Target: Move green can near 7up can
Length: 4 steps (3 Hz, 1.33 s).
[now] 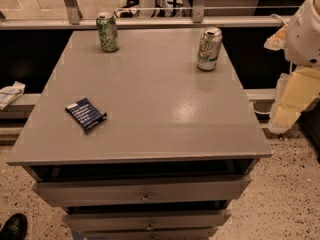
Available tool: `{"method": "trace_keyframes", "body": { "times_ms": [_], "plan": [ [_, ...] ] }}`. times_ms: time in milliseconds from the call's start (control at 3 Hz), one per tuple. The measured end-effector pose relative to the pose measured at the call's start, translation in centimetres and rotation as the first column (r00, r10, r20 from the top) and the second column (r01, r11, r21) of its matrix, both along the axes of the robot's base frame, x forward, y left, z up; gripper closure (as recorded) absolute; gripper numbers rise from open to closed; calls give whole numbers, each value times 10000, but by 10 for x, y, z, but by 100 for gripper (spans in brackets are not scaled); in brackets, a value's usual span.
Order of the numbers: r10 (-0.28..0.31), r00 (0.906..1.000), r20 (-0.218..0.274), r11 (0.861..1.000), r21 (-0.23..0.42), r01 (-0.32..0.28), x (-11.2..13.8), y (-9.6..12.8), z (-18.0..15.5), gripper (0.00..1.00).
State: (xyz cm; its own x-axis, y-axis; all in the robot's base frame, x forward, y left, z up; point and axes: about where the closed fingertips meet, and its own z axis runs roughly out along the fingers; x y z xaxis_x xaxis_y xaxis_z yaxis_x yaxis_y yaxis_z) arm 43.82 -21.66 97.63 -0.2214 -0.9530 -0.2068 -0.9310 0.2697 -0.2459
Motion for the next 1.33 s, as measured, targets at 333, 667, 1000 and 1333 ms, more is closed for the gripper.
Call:
{"method": "trace_keyframes", "body": {
  "times_ms": [333, 667, 1000, 1333],
  "plan": [
    [0, 10000, 29, 10000, 5, 0, 0, 0, 1, 0],
    [53, 9997, 249, 9992, 389, -62, 10, 8, 2, 0],
    [240, 9989, 399, 9928, 1163, -285, 30, 36, -4, 0],
    [378, 9958, 839, 9706, 2341, -565, 73, 92, -15, 0]
  ]
}}
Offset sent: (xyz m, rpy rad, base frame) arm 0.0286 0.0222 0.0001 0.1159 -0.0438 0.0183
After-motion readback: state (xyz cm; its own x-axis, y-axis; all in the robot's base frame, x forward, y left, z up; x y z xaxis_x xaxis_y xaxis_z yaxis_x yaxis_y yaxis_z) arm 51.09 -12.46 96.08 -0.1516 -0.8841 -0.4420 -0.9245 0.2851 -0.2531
